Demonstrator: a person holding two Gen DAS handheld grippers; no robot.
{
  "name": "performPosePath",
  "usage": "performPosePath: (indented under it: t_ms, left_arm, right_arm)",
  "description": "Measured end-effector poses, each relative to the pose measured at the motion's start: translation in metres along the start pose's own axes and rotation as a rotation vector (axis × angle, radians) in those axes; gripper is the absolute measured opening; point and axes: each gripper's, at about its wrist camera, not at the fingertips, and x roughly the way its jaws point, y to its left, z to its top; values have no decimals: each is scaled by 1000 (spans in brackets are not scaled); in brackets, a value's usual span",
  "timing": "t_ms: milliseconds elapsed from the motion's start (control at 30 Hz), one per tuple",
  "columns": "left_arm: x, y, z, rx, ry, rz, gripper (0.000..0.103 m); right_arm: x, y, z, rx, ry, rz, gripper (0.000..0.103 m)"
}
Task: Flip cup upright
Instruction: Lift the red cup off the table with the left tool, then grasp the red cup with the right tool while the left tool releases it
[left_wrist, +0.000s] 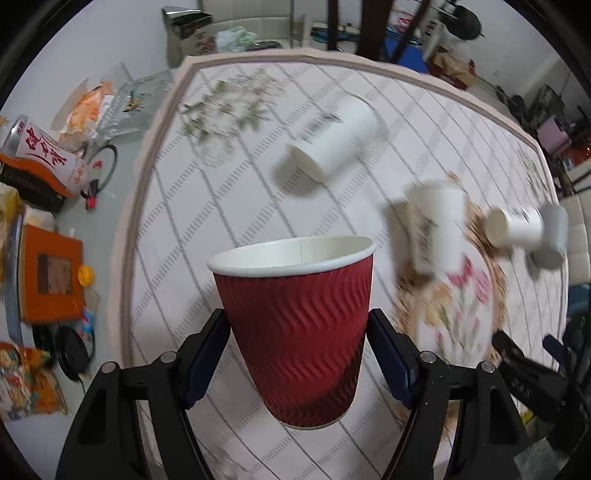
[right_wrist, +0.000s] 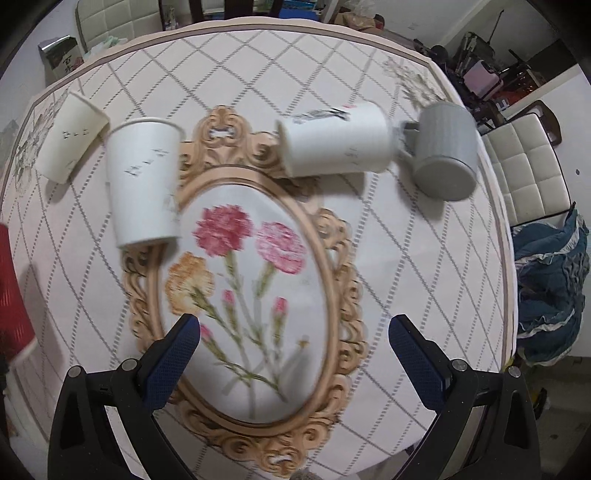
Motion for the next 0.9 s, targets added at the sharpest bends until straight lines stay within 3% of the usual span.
performPosePath:
  t_ms: [500, 733, 833, 900]
  left_arm:
    - [48, -123, -72, 69, 116, -32, 74]
    - [61, -141, -78, 123, 116, 11, 76]
    - [62, -139, -74, 104, 115, -9, 76]
    - [63, -138, -72, 94, 114, -10, 84]
  right_arm:
    - [61, -121, -47, 58, 90, -59, 103]
    - [69, -155, -56, 105, 94, -66, 103]
    - [71, -162, -60, 121, 98, -59, 103]
    - [71, -166, -63, 127, 99, -54, 103]
